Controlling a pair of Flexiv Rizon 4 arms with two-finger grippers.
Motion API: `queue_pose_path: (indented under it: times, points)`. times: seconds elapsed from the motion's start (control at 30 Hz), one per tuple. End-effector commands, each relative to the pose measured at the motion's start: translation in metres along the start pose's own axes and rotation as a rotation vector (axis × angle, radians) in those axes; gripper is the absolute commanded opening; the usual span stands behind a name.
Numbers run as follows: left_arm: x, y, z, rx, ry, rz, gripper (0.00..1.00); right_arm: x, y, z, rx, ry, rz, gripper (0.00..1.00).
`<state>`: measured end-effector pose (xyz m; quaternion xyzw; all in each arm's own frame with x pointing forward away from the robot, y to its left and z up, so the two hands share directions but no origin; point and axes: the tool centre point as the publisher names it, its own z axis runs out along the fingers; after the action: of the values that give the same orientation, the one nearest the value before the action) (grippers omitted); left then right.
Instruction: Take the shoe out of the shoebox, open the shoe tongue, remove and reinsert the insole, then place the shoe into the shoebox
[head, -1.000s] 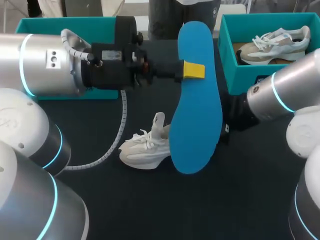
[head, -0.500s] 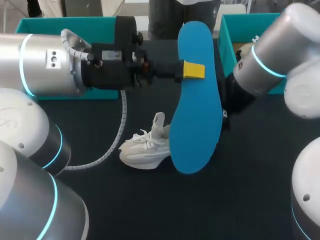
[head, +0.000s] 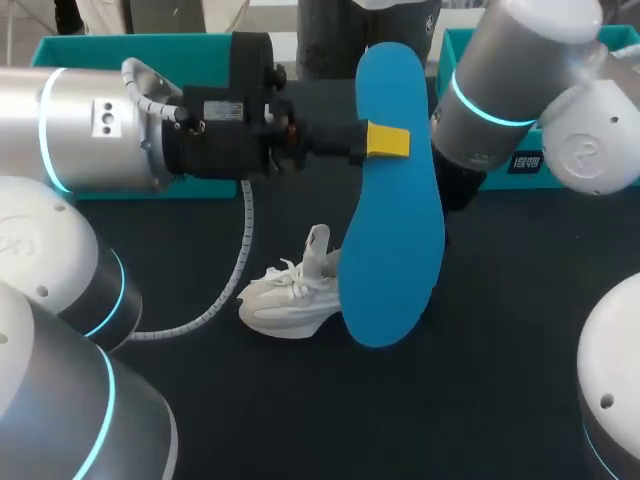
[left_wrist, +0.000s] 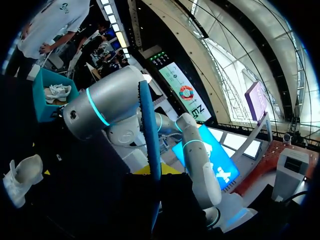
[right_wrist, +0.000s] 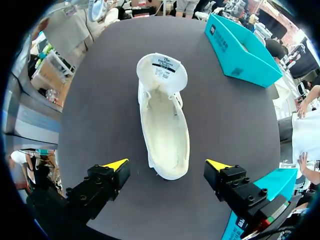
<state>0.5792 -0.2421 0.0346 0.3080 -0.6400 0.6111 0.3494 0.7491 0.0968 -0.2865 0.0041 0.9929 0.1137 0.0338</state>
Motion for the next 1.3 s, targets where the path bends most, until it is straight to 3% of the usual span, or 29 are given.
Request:
queue_pose_path:
  times: [0.03,0.27,0.77,0.97,1.13,1.3]
  points:
    - [0.002,0.002,0.000,0.004,-0.001,0.000,0.00,-0.002,0.008,0.014,0.094,-0.001,-0.004,1.00]
    - [0.002,0.002,0.000,0.004,-0.001,0.000,0.00,-0.001,0.013,0.028,0.103,-0.015,0.005,1.00]
    - [0.002,0.002,0.000,0.004,-0.001,0.000,0.00,-0.006,0.018,0.029,0.090,-0.023,-0.002,1.00]
    - [0.002,0.002,0.000,0.004,-0.001,0.000,0.00,-0.029,0.037,0.054,0.133,-0.031,-0.005,1.00]
    - [0.002,0.002,0.000,0.004,-0.001,0.000,0.00,-0.036,0.036,0.077,0.176,-0.048,0.002,1.00]
    - [0.002,0.002,0.000,0.004,-0.001,0.000,0.00,-0.041,0.038,0.095,0.166,-0.059,-0.016,0.98]
